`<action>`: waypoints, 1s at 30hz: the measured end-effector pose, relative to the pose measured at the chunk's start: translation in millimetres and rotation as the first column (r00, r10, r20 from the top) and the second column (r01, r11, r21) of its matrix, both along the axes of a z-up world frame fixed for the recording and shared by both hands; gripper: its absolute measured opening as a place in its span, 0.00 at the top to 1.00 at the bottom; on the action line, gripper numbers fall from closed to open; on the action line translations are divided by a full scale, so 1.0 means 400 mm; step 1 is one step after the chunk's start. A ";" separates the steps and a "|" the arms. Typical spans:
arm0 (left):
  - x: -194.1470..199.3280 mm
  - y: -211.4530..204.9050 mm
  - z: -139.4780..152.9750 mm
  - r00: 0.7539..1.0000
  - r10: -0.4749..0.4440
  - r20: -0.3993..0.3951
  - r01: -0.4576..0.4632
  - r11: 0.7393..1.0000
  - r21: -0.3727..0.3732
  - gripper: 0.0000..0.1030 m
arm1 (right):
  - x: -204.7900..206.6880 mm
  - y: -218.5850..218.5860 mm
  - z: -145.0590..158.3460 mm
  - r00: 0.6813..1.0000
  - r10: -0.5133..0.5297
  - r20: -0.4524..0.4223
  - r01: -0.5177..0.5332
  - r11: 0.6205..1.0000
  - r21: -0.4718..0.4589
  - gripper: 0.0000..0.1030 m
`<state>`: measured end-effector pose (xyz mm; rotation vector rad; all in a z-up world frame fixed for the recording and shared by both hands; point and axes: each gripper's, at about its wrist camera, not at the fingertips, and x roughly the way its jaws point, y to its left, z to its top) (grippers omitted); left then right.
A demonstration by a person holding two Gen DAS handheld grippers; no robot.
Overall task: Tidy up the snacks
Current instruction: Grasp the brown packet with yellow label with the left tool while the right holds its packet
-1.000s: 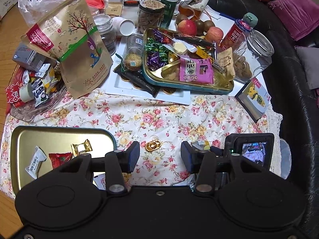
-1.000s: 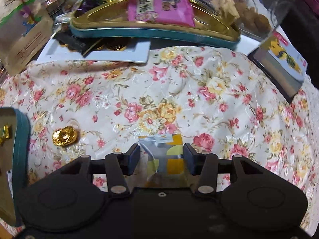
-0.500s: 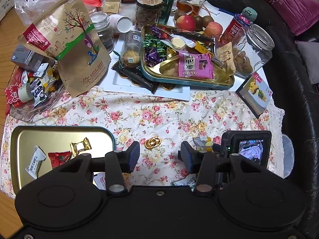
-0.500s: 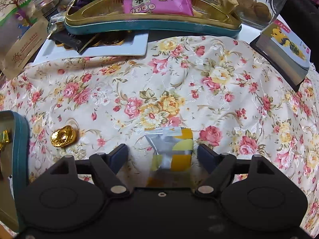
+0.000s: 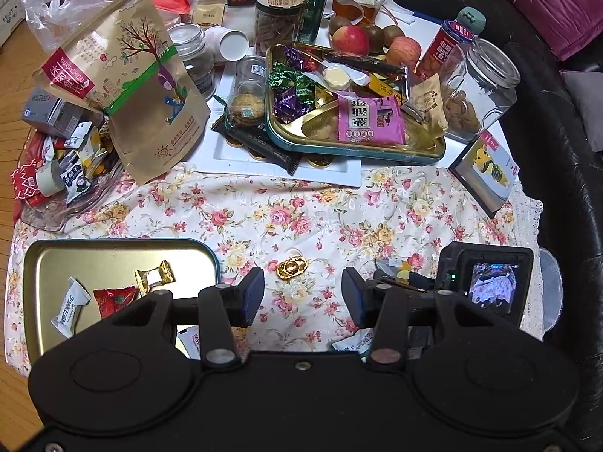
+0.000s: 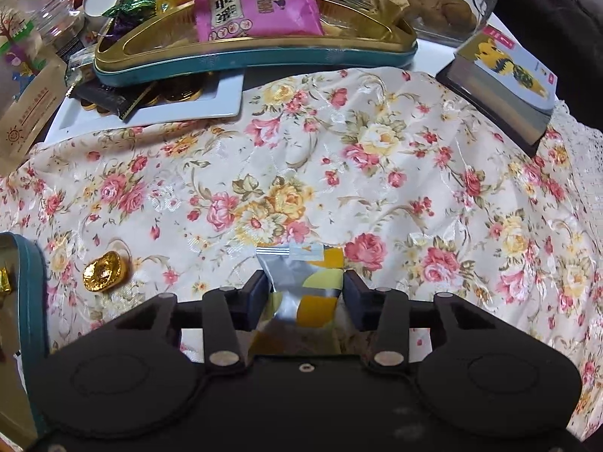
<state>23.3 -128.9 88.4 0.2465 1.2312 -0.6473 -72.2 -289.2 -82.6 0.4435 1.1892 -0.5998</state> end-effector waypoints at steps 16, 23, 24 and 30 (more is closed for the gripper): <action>-0.010 -0.013 -0.009 1.000 -0.023 0.003 0.023 1.000 0.020 0.48 | -0.030 -0.022 -0.010 0.992 -0.095 -0.081 0.097 0.995 0.016 0.20; -0.019 -0.025 -0.015 0.999 -0.039 0.003 0.039 0.999 0.024 0.48 | -0.033 -0.043 -0.014 0.987 -0.140 -0.084 0.145 0.987 0.061 0.12; -0.021 -0.027 -0.017 0.999 -0.045 0.006 0.044 0.999 0.029 0.48 | -0.035 -0.044 -0.013 0.987 -0.141 -0.074 0.146 0.987 0.060 0.13; -0.030 -0.032 -0.039 0.998 -0.064 0.022 0.063 0.996 0.066 0.48 | -0.033 0.011 0.013 0.999 -0.045 -0.020 0.045 0.999 0.006 0.56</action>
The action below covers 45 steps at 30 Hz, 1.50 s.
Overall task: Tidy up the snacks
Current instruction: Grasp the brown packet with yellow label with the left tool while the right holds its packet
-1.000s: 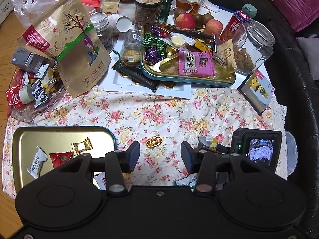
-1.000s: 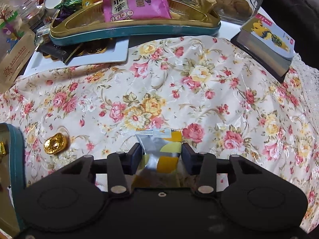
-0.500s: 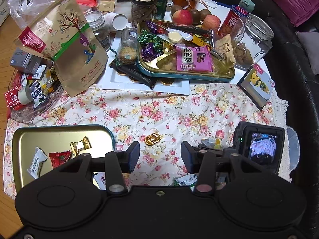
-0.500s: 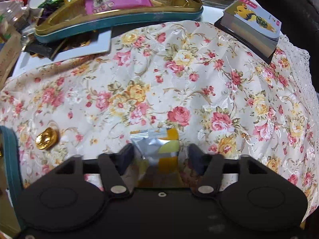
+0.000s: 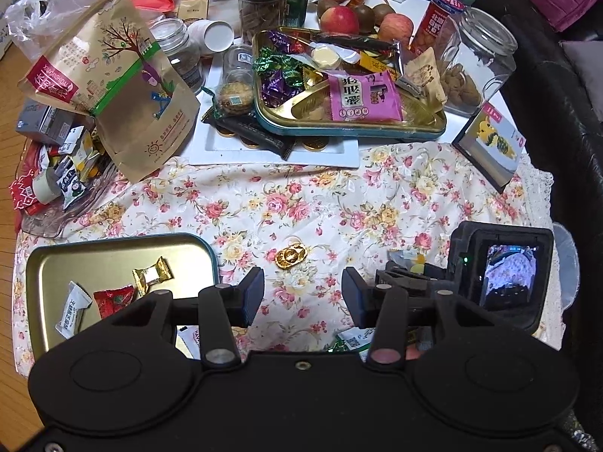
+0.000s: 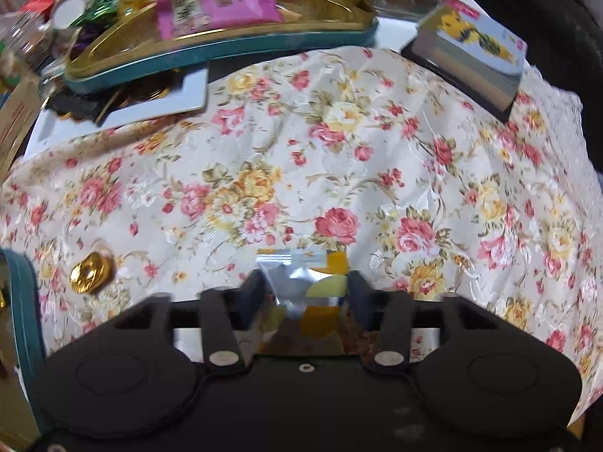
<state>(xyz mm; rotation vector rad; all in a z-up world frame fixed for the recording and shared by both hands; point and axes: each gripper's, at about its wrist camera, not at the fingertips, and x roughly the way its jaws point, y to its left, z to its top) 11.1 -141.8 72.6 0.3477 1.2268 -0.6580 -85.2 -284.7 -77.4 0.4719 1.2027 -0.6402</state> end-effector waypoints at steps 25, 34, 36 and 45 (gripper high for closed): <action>-0.180 -0.158 -0.187 0.975 -0.220 -0.017 0.220 0.969 0.110 0.48 | -0.246 -0.163 0.163 0.958 -0.260 0.124 0.248 0.963 0.103 0.62; -0.266 -0.232 -0.253 0.951 -0.283 -0.124 0.295 0.950 0.099 0.48 | -0.290 -0.222 0.203 0.922 -0.339 0.184 0.328 0.940 0.090 0.62; -0.279 -0.243 -0.264 0.949 -0.291 -0.125 0.305 0.946 0.112 0.48 | -0.299 -0.233 0.208 0.915 -0.356 0.191 0.343 0.934 0.100 0.62; -0.300 -0.269 -0.305 0.944 -0.305 -0.126 0.322 0.936 0.141 0.48 | -0.321 -0.252 0.225 0.892 -0.394 0.222 0.373 0.918 0.133 0.62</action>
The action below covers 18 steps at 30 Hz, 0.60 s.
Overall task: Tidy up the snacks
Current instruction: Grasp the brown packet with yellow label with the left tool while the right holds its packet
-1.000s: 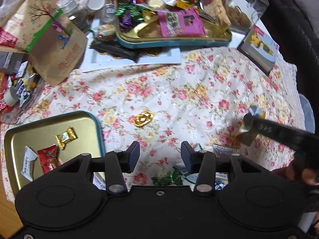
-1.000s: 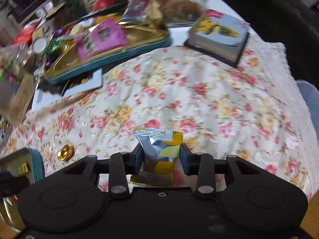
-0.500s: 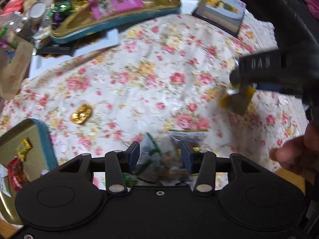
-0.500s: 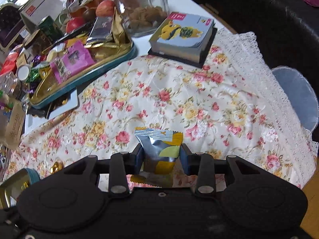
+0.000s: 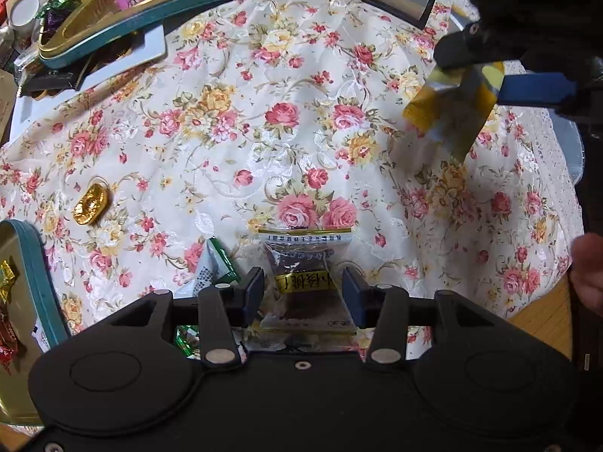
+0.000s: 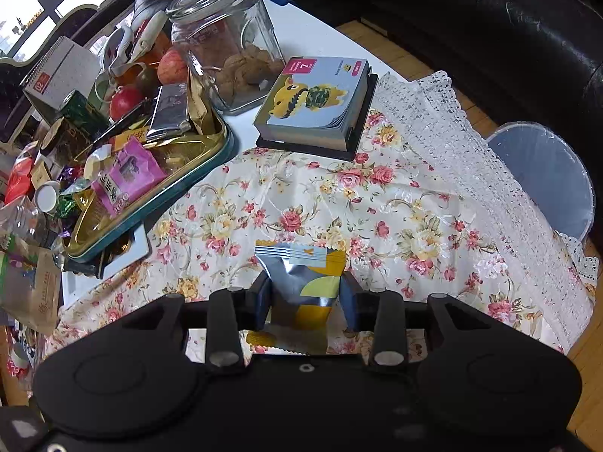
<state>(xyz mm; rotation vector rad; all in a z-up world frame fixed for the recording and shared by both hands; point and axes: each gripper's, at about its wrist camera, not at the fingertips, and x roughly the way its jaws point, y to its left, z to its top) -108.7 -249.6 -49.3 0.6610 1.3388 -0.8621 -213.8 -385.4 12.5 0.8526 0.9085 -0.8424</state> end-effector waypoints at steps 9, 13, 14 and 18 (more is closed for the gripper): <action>-0.032 -0.025 -0.077 1.000 -0.023 -0.008 0.024 0.998 0.066 0.51 | -0.014 -0.016 -0.066 0.997 0.000 -0.078 0.002 1.000 0.024 0.62; -0.027 -0.033 -0.077 1.000 0.001 -0.026 0.000 0.999 0.045 0.58 | -0.026 -0.026 -0.103 0.992 -0.007 -0.125 0.011 1.000 0.029 0.62; -0.017 -0.032 -0.074 0.999 0.027 -0.039 -0.026 0.999 0.041 0.58 | -0.028 -0.026 -0.110 0.991 -0.004 -0.134 0.008 0.999 0.031 0.62; 0.023 -0.014 -0.037 0.994 0.096 -0.047 -0.096 0.995 0.012 0.58 | -0.039 -0.032 -0.121 0.991 -0.010 -0.130 0.017 0.998 0.052 0.62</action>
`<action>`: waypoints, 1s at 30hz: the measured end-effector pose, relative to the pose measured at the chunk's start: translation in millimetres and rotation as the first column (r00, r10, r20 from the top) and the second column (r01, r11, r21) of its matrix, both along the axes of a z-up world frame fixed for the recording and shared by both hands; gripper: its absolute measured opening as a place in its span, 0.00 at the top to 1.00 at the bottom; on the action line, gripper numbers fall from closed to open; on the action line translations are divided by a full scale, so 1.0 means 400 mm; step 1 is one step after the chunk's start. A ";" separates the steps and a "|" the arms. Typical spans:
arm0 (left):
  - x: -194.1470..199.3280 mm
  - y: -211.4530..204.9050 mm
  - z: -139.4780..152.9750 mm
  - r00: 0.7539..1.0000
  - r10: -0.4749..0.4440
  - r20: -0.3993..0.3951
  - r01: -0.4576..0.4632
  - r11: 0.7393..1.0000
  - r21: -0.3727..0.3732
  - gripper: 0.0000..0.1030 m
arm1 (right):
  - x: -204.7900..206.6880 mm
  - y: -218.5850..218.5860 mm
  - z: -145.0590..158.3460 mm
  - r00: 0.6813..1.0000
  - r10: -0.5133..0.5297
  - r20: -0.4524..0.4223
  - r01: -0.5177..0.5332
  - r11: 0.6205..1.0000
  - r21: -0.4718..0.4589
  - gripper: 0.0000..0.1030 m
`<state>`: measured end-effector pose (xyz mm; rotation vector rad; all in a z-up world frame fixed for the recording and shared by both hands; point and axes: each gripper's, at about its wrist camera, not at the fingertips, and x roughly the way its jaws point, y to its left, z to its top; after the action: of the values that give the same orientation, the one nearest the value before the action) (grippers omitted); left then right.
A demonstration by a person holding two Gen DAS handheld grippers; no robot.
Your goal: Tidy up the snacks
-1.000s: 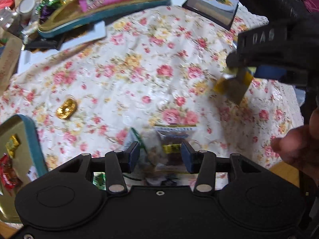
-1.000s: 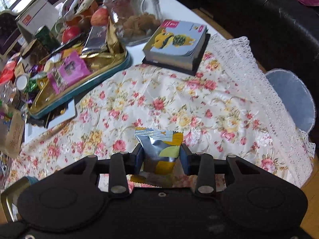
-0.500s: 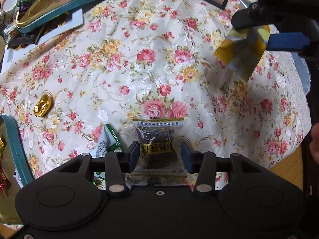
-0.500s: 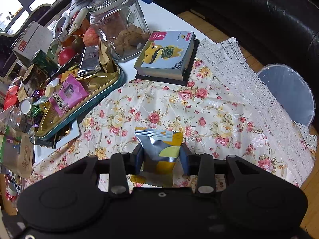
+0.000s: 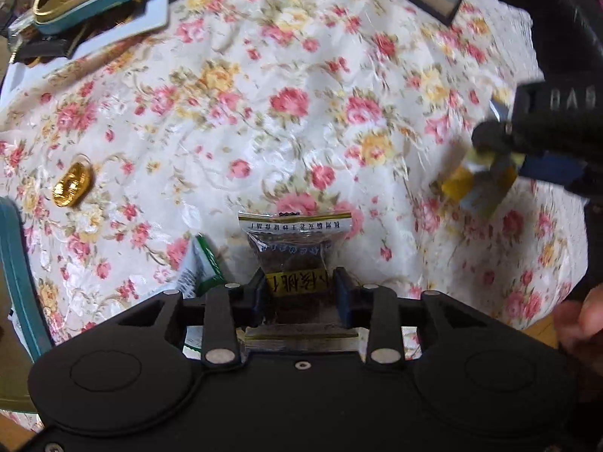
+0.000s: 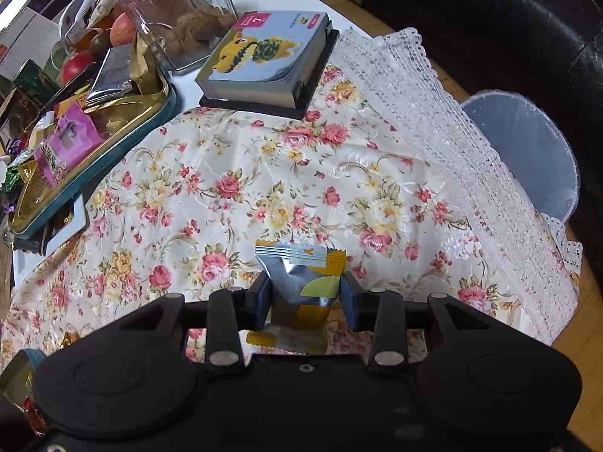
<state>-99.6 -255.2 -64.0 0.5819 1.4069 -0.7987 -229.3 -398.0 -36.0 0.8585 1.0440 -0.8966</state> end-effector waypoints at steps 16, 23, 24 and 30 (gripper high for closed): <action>0.157 0.100 0.187 0.977 0.204 0.066 -0.197 0.975 -0.100 0.58 | 0.052 0.043 0.062 0.997 0.037 0.071 -0.037 0.999 0.001 0.62; 0.260 0.226 0.227 0.938 0.329 0.105 -0.323 0.944 -0.072 0.58 | 0.105 0.104 0.077 0.991 0.102 0.087 -0.102 0.995 -0.005 0.62; 0.273 0.245 0.234 0.932 0.344 0.116 -0.337 0.939 -0.073 0.58 | 0.115 0.117 0.079 0.989 0.115 0.090 -0.115 0.993 -0.002 0.62; 0.356 0.379 0.271 0.884 0.437 0.165 -0.429 0.899 -0.086 0.58 | 0.200 0.211 0.101 0.971 0.212 0.110 -0.212 0.977 -0.008 0.62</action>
<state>42.7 -103.7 44.4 0.2748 1.2811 -0.4055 -149.3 -313.7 4.4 0.7743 1.0205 -0.6601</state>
